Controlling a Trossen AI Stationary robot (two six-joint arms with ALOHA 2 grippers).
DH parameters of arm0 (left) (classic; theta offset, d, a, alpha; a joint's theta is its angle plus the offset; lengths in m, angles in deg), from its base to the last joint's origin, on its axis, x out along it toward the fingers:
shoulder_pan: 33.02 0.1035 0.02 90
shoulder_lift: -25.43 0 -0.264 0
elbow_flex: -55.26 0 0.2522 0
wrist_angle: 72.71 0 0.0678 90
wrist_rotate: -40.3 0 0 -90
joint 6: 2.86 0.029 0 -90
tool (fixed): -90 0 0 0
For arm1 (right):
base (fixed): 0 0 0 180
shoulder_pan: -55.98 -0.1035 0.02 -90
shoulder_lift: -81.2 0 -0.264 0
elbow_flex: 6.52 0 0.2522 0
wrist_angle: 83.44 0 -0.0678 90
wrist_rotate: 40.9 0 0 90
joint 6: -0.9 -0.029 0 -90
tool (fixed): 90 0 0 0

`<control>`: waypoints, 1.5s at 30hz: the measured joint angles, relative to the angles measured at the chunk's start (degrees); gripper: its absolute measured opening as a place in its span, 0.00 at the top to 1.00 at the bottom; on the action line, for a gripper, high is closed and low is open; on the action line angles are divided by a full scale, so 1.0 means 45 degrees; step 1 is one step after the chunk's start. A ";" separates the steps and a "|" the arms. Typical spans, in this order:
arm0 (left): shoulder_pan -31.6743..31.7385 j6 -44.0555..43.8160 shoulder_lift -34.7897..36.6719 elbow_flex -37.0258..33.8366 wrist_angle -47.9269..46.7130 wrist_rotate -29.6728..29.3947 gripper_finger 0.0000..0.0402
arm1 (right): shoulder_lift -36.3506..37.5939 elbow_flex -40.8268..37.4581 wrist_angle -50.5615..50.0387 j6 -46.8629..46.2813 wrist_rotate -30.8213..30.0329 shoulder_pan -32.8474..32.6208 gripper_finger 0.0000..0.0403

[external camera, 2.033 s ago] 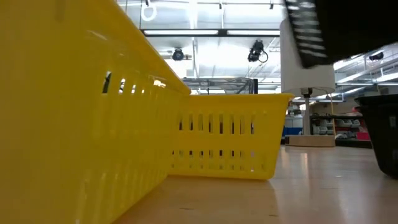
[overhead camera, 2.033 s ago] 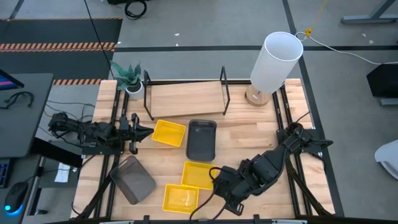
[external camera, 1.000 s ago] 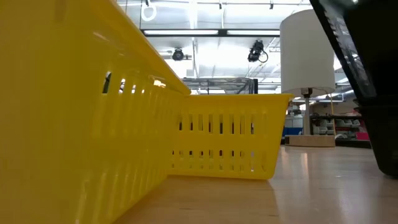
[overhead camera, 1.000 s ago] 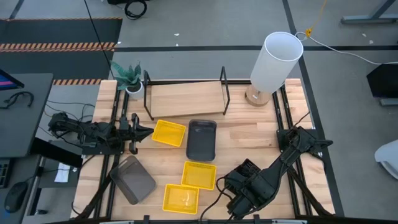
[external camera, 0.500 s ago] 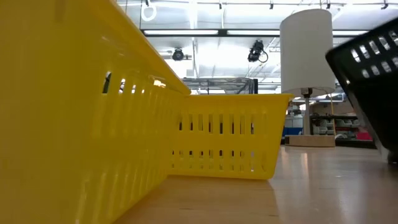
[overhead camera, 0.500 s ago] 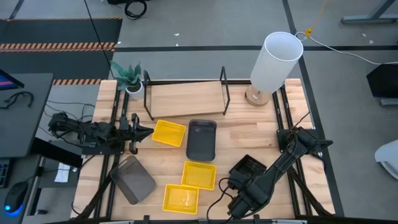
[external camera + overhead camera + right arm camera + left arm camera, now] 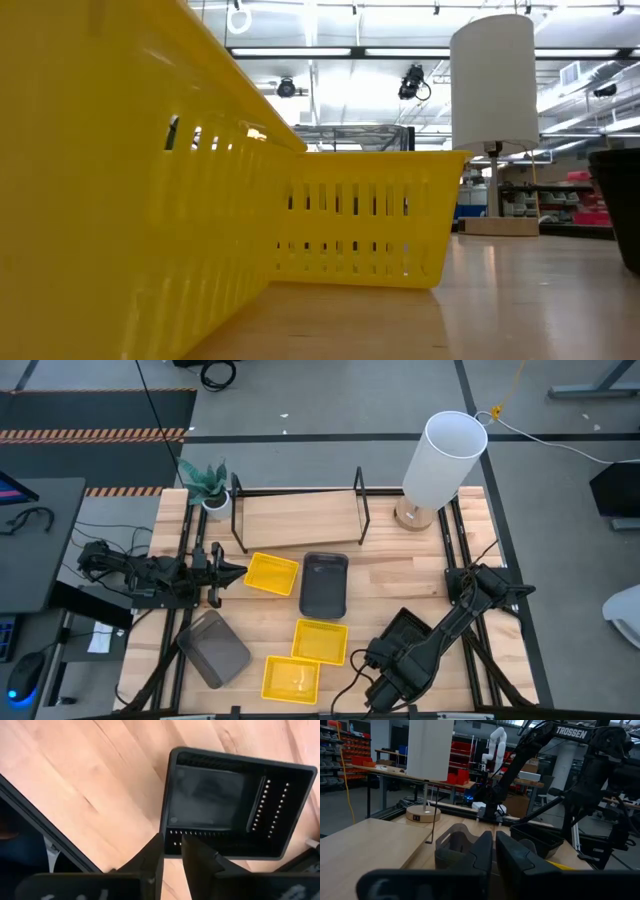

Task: Stack baskets on shelf by color
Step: Put the stacked black bins on the shelf

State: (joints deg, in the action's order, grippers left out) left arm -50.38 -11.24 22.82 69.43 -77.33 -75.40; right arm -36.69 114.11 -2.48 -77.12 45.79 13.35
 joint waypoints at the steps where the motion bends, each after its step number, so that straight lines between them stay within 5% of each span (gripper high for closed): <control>1: -0.0002 0.0000 0.0002 -0.0003 0.0000 0.0000 0.92 | 0.0000 0.0000 0.0019 -0.0005 -0.0005 0.0007 0.80; 12: 0.0000 0.0000 0.0003 -0.0001 0.0000 -0.0002 0.93 | -0.0039 -0.0232 0.0577 -0.0699 -0.0302 0.0429 0.75; 29: 0.0000 0.0000 0.0004 0.0000 0.0000 0.0001 0.93 | -0.0008 -0.2868 0.2862 -0.0996 0.0419 0.0675 0.58; 45: 0.0000 0.0000 0.0005 -0.0005 0.0000 0.0000 0.93 | -0.0005 -0.4843 0.5118 0.0410 0.0758 0.1235 0.66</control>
State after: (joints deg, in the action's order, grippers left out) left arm -50.38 -11.24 22.84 69.41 -77.33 -75.40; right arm -36.71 92.32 20.55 -75.28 49.20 18.90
